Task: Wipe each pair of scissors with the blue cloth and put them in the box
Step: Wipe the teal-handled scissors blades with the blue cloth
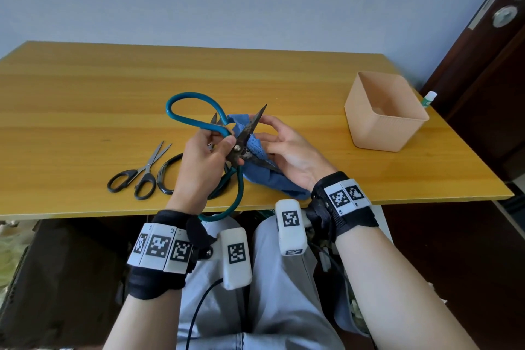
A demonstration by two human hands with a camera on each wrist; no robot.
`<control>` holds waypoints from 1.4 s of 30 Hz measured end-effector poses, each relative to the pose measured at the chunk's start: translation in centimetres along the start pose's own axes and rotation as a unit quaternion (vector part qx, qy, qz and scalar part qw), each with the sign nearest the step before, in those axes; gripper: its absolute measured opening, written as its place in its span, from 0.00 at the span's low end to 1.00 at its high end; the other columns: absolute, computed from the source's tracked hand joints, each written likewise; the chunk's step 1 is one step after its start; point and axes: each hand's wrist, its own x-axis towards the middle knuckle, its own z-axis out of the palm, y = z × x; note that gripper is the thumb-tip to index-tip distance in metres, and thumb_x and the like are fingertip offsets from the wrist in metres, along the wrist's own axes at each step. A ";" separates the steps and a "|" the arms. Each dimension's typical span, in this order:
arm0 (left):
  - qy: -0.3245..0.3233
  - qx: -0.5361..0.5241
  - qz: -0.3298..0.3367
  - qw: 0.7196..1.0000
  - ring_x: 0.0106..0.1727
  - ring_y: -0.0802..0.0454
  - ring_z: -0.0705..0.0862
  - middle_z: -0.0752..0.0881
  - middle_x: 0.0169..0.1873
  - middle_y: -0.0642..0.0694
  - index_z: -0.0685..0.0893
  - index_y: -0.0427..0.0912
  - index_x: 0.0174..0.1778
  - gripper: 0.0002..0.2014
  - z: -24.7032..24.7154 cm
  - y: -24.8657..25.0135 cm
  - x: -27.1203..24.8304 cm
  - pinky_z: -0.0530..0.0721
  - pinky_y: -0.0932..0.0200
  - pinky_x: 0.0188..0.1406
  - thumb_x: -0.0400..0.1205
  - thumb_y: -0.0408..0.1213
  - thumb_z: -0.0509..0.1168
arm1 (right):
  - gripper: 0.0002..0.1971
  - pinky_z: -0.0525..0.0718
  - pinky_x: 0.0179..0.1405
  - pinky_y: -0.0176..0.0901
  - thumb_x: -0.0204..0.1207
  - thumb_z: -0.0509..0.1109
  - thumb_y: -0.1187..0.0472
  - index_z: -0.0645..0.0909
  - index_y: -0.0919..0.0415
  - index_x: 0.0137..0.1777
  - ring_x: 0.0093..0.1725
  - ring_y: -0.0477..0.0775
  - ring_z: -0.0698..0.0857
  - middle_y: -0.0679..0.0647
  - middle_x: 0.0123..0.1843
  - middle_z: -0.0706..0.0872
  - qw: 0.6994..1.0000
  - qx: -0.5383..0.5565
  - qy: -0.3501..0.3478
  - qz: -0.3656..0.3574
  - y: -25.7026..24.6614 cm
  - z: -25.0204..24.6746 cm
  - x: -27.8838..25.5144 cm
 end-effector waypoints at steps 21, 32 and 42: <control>-0.002 0.017 -0.007 1.000 0.31 0.55 0.89 0.87 0.38 0.38 0.78 0.34 0.54 0.05 -0.1 0.1 0.0 0.87 0.62 0.33 0.89 0.33 0.63 | 0.27 0.86 0.54 0.50 0.75 0.72 0.72 0.78 0.48 0.70 0.46 0.55 0.88 0.62 0.54 0.92 0.986 -0.142 0.081 -0.035 -0.4 1.4 0.9; -0.002 0.033 -0.002 0.999 0.31 0.56 0.89 0.87 0.39 0.34 0.79 0.30 0.57 0.08 -0.2 -0.4 -0.4 0.85 0.67 0.35 0.89 0.33 0.63 | 0.28 0.86 0.57 0.54 0.76 0.71 0.76 0.75 0.56 0.73 0.51 0.60 0.89 0.70 0.57 0.89 0.992 -0.066 0.102 -0.031 -0.5 1.6 1.0; -0.007 0.045 0.005 0.999 0.36 0.51 0.91 0.89 0.40 0.29 0.80 0.33 0.53 0.07 -0.5 -0.8 -0.4 0.85 0.63 0.42 0.88 0.34 0.64 | 0.31 0.88 0.49 0.45 0.78 0.69 0.78 0.71 0.56 0.79 0.45 0.54 0.89 0.63 0.52 0.90 0.992 0.028 0.117 -0.030 -0.2 1.4 1.1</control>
